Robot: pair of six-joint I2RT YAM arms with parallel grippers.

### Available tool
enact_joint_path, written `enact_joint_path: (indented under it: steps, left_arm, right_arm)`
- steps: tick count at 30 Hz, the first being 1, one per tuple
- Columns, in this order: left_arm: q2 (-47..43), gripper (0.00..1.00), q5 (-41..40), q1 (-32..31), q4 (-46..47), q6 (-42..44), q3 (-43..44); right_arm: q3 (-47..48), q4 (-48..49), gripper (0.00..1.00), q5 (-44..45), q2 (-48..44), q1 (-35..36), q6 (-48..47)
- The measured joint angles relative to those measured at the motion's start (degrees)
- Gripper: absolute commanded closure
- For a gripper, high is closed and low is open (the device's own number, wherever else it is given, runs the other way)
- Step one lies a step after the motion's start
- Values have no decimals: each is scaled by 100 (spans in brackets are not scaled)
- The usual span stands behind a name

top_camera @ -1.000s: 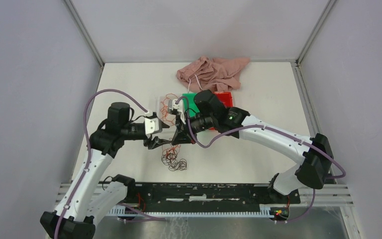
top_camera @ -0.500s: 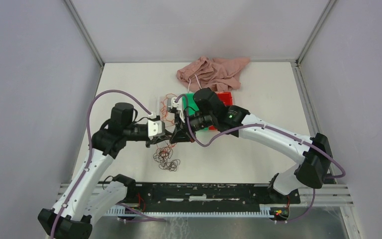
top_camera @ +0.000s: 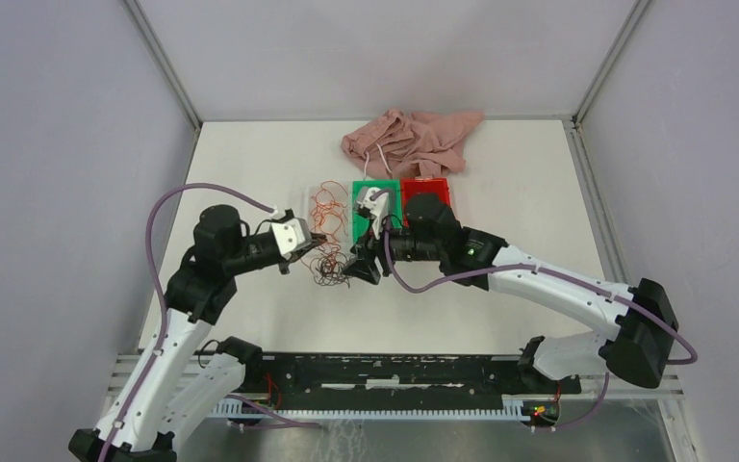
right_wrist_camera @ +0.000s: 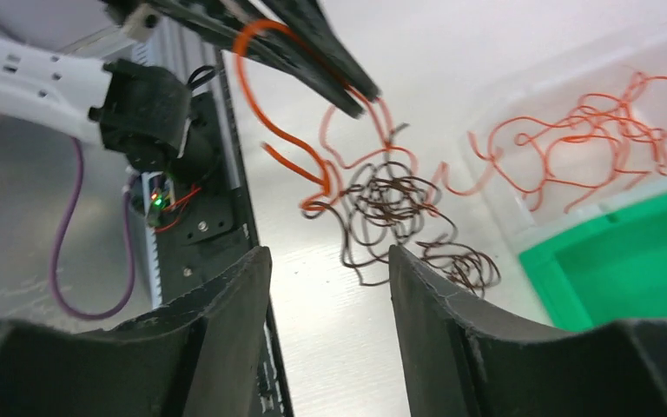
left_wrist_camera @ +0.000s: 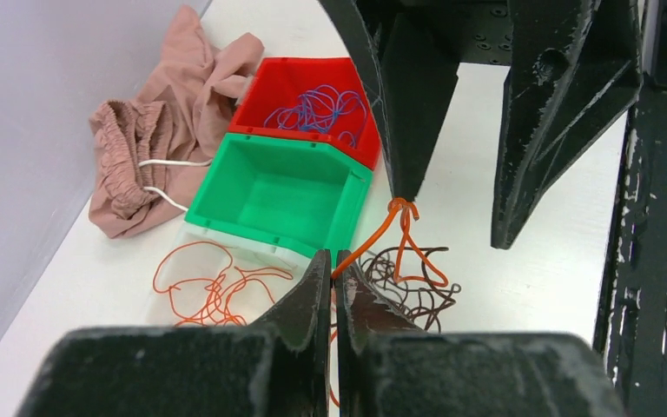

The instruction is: Untangle the cables

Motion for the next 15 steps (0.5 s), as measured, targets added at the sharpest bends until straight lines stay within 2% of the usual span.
enact_joint_path:
  steps: [4,12,15]
  left_arm:
    - [-109,97,-98,-31,142,-411,4]
    - [-46,97,-101,-52,240,-1095,247]
    - [-59,97,-96,-52,256,-1222,317]
  right_arm:
    - [-557,815,34,520,-310,-4,455]
    - [-929,2382,25,448,-197,-7,1213]
    - [-929,2865,25,428,-46,4,1495]
